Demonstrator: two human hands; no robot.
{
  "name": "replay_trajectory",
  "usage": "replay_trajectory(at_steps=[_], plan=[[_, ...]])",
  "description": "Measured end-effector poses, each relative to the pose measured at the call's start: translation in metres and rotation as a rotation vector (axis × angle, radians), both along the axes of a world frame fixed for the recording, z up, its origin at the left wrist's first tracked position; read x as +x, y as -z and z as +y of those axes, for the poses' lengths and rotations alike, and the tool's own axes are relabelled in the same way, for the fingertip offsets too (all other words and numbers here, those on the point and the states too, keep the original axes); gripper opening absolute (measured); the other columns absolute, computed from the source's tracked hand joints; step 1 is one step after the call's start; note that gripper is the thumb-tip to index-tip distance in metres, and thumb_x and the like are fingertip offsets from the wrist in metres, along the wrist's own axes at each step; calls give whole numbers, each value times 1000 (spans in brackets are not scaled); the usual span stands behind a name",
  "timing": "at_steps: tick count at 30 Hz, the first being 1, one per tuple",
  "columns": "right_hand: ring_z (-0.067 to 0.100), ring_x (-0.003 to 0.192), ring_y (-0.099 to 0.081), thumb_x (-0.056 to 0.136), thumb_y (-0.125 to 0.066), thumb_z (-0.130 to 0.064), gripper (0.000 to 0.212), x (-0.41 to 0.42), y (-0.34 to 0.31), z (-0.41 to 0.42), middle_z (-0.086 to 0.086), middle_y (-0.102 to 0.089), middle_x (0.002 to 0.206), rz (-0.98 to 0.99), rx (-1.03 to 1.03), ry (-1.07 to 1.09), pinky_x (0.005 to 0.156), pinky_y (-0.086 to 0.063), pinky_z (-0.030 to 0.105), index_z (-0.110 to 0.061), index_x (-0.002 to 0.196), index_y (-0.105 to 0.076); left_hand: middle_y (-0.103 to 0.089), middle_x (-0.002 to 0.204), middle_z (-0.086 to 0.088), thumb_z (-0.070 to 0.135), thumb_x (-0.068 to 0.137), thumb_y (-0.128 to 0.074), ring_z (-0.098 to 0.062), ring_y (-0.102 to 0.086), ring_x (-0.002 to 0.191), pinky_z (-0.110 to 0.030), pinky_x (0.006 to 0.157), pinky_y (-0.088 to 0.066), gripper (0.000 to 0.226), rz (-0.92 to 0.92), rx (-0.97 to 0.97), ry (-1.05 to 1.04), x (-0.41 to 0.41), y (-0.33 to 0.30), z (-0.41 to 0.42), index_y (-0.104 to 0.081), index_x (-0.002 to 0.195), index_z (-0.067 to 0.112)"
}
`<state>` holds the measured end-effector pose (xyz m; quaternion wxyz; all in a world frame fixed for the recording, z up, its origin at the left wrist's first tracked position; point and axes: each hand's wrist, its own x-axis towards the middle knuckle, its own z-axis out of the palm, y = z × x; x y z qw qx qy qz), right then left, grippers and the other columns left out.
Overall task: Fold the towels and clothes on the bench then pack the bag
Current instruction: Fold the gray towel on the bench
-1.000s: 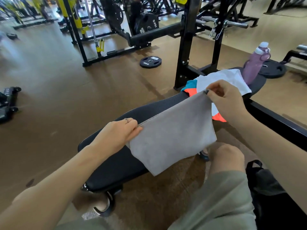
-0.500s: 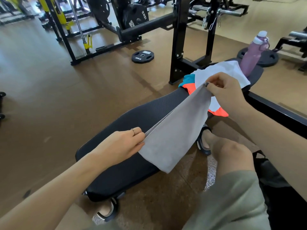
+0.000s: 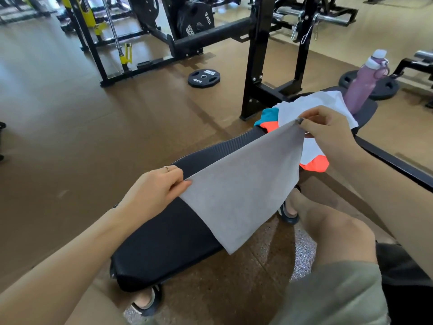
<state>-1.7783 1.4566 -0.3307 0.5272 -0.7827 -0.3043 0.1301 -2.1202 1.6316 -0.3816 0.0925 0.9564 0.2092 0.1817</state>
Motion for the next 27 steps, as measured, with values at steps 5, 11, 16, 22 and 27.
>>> replay_trajectory(at_steps=[5, 11, 16, 22, 27], plan=[[16, 95, -64, 99, -61, -9, 10, -3, -4, 6, 7, -70, 105, 2, 19, -33, 91, -58, 31, -10, 106, -68, -47, 79, 12, 26, 99, -58, -15, -46, 63, -32, 56, -45, 15, 83, 31, -6, 3, -5, 2, -47, 89, 26], [17, 97, -65, 99, -62, -9, 10, 0, -7, 8, 6, -70, 106, -55, 16, -73, 92, -58, 33, -11, 106, -68, -48, 101, 10, 26, 106, -44, -21, -52, 59, -39, 54, -51, 25, 254, 59, 104, -3, 3, -2, -47, 129, 34], [14, 96, -66, 99, -61, -8, 12, 4, -8, 5, 5, -71, 106, -87, 4, -104, 90, -58, 31, -12, 107, -69, -35, 102, 7, 15, 101, -50, -22, -52, 60, -40, 59, -51, 50, 404, 90, 110, -2, -7, -11, -30, 139, 40], [10, 93, -66, 99, -62, -9, 13, 4, -10, 1, 3, -70, 105, -93, -3, -142, 85, -57, 24, -12, 107, -70, -42, 88, 8, 35, 106, -34, -20, -52, 58, -36, 53, -50, 16, 345, 165, 139, -9, -1, 4, -44, 101, 24], [13, 97, -65, 98, -63, -7, 13, 3, -16, -3, 3, -71, 106, -80, -4, -175, 84, -55, 27, -14, 106, -71, -36, 79, 10, 41, 104, -39, -16, -33, 55, -29, 44, -36, 32, 124, 250, 110, -15, -7, 10, -46, 83, 19]])
